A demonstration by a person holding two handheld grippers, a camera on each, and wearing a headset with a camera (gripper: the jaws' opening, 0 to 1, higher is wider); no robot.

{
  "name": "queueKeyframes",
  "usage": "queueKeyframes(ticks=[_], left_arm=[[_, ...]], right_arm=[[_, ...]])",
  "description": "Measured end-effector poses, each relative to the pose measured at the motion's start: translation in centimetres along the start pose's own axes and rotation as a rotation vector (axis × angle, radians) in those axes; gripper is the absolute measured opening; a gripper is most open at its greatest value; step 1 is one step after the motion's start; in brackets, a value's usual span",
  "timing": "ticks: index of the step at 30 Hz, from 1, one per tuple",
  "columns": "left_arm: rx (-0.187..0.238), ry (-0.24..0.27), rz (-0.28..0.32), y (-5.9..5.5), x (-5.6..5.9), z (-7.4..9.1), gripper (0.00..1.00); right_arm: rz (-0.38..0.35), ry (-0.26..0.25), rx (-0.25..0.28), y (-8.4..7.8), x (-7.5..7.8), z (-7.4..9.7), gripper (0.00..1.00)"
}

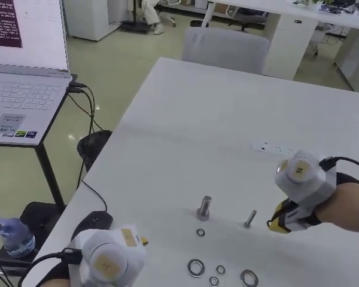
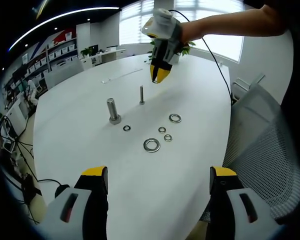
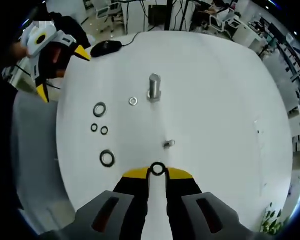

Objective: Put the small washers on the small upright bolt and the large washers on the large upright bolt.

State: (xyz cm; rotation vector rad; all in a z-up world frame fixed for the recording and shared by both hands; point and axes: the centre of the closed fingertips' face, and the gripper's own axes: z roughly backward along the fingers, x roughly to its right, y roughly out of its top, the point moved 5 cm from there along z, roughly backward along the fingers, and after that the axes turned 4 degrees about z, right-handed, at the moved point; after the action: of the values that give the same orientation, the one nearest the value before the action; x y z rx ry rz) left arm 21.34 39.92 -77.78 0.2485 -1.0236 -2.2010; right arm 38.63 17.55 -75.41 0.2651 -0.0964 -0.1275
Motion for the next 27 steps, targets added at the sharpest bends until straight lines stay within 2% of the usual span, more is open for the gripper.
queueKeyframes(ticks=[10, 17, 27], left_arm=[[0.0, 0.007, 0.006, -0.4, -0.2, 0.1, 0.82], [-0.002, -0.005, 0.002, -0.4, -0.2, 0.0, 0.85], [-0.006, -0.012, -0.002, -0.5, -0.1, -0.2, 0.86]], right_arm=[[0.028, -0.004, 0.004, 2.0, 1.5, -0.4, 0.13], [0.032, 0.004, -0.01, 2.4, 2.1, -1.2, 0.13], [0.039, 0.02, -0.021, 2.7, 2.1, -2.1, 0.13]])
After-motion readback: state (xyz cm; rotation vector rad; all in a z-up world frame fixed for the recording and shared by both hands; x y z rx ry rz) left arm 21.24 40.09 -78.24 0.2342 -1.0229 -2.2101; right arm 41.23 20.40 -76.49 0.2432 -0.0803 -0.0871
